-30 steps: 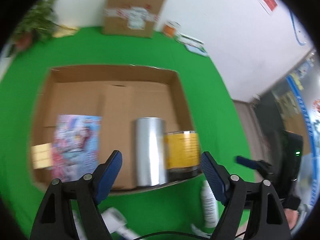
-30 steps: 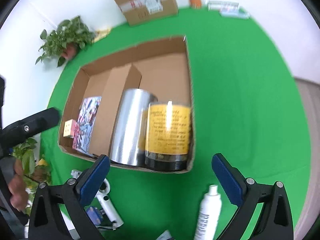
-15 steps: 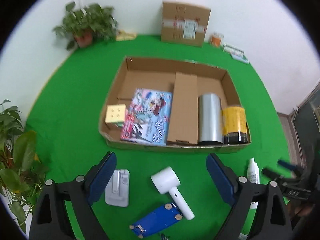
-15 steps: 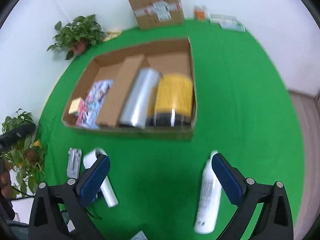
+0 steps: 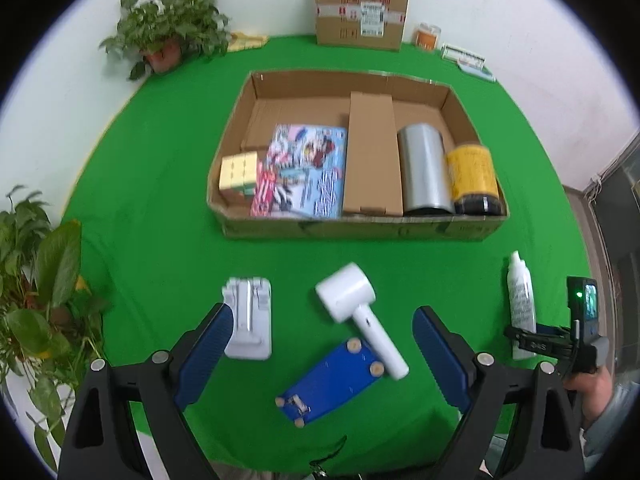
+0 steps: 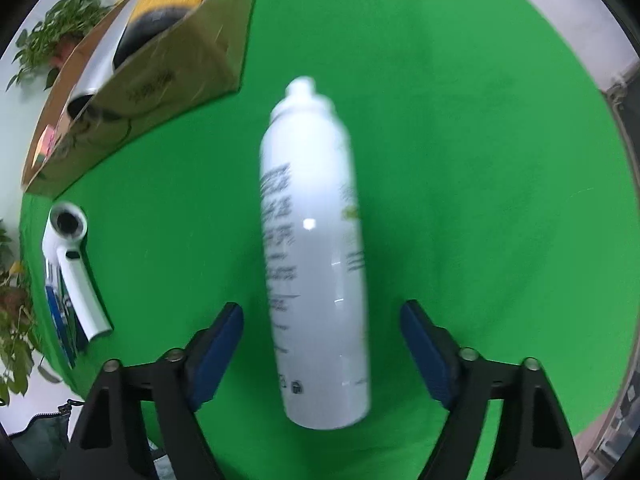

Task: Organize rigid objects
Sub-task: 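Move the right tool to the white spray bottle and grasp it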

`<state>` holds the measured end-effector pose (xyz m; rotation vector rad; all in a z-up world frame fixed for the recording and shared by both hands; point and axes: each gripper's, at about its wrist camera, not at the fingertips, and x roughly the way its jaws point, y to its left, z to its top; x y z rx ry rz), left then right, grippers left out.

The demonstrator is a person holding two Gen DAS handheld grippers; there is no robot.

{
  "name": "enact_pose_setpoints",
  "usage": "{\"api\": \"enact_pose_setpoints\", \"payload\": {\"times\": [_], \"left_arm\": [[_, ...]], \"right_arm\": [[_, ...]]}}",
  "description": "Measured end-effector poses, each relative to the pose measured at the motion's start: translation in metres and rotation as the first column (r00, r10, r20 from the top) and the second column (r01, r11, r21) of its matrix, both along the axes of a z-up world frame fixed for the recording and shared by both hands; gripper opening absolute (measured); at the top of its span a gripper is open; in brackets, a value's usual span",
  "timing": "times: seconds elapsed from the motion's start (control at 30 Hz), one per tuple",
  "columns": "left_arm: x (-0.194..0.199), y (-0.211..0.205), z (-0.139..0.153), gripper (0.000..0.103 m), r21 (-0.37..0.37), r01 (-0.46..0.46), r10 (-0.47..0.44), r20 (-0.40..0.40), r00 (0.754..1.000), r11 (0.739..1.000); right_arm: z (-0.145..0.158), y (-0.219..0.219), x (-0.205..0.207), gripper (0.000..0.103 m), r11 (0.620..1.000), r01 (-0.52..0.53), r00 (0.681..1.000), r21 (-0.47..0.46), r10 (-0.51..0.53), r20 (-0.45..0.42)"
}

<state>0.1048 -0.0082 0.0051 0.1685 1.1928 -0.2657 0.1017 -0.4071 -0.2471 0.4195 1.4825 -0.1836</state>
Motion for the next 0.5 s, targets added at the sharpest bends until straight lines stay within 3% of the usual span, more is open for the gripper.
{"api": "enact_pose_setpoints", "payload": {"times": [0.03,0.07,0.17,0.27,0.33,0.37,0.4,0.5], "left_arm": [[-0.001,0.001,-0.002,0.091,-0.014,-0.003,0.003,-0.017,1.000,1.000],[-0.002,0.001,-0.003,0.091,-0.025,-0.005,0.004,-0.023,1.000,1.000],[-0.004,-0.004,-0.007,0.091,-0.064,0.003,-0.005,-0.034,0.999,0.998],[-0.001,-0.015,-0.015,0.091,-0.104,0.032,-0.039,-0.066,0.997,0.994],[0.002,-0.026,-0.024,0.091,-0.142,0.054,-0.070,-0.108,0.992,0.988],[0.005,-0.034,-0.034,0.091,-0.194,0.071,-0.101,-0.146,0.984,0.978],[0.007,-0.037,-0.040,0.091,-0.229,0.075,-0.116,-0.168,0.979,0.971],[0.014,-0.059,-0.076,0.091,-0.312,0.066,-0.160,-0.285,0.945,0.948]], "right_arm": [[0.001,0.004,-0.001,0.058,1.000,-0.009,1.000,-0.028,0.010,0.014],[0.003,0.009,-0.002,0.042,0.998,-0.023,0.999,-0.056,0.025,0.024],[0.005,0.022,-0.009,0.043,0.999,-0.036,0.999,-0.038,0.038,0.039],[0.010,0.050,-0.024,0.044,0.992,-0.127,0.989,-0.025,0.128,0.074],[0.016,0.062,-0.032,0.054,0.990,-0.143,0.984,0.015,0.140,0.110],[0.022,0.068,-0.036,0.077,0.989,-0.146,0.980,0.032,0.141,0.138],[0.030,0.072,-0.040,0.095,0.988,-0.148,0.974,0.042,0.138,0.181],[0.051,0.075,-0.048,0.096,0.989,-0.141,0.961,0.039,0.127,0.247]]}}
